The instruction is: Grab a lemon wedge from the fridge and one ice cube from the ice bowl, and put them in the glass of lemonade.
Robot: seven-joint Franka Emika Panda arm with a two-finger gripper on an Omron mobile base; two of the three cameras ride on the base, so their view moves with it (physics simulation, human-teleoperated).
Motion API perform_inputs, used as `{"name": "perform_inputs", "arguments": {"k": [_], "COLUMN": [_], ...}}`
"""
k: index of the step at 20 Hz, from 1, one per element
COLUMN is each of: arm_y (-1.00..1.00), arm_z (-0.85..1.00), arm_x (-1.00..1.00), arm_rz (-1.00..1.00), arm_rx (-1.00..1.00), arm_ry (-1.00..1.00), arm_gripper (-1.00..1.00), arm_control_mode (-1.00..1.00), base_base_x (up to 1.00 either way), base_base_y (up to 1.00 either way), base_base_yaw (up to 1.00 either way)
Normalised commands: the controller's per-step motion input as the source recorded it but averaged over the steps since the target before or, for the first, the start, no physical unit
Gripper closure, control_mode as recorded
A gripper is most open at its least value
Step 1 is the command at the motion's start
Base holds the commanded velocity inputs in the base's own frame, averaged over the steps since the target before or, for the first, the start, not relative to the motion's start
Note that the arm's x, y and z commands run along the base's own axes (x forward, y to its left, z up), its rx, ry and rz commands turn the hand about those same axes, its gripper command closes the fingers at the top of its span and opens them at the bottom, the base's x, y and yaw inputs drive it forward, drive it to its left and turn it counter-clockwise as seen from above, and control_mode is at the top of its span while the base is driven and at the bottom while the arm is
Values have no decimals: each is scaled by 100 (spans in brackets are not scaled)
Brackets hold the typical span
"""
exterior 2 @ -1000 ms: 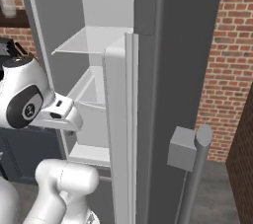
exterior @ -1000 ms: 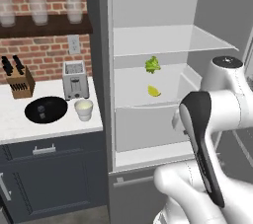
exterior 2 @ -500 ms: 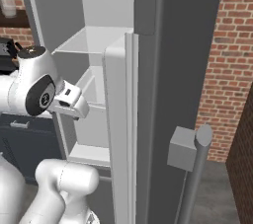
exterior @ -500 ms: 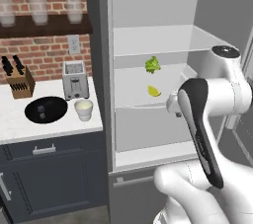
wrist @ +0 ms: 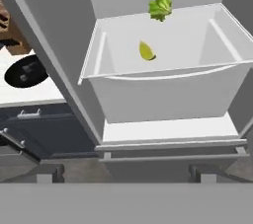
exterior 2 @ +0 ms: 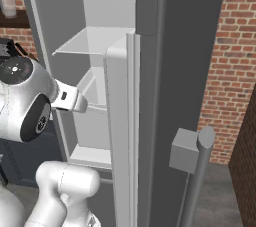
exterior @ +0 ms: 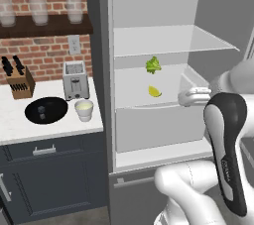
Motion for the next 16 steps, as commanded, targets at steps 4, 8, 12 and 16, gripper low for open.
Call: {"name": "perform_inputs", "arguments": {"k": [4, 8, 12, 16], "arm_y": [0, 0, 0, -25], "arm_z": [-29, -36, -5, 0], "arm_x": [63, 100, 87, 75], "arm_rz": [1, 0, 0, 0], "arm_rx": [0, 0, -1, 0], "arm_ry": [-8, 0, 3, 0], "arm_gripper": [-100, -100, -100, -100], "arm_control_mode": [-100, -100, -100, -100], "base_base_x": [0, 0, 0, 0], "base_base_y": [0, 0, 0, 0], "base_base_yaw": [0, 0, 0, 0]}}
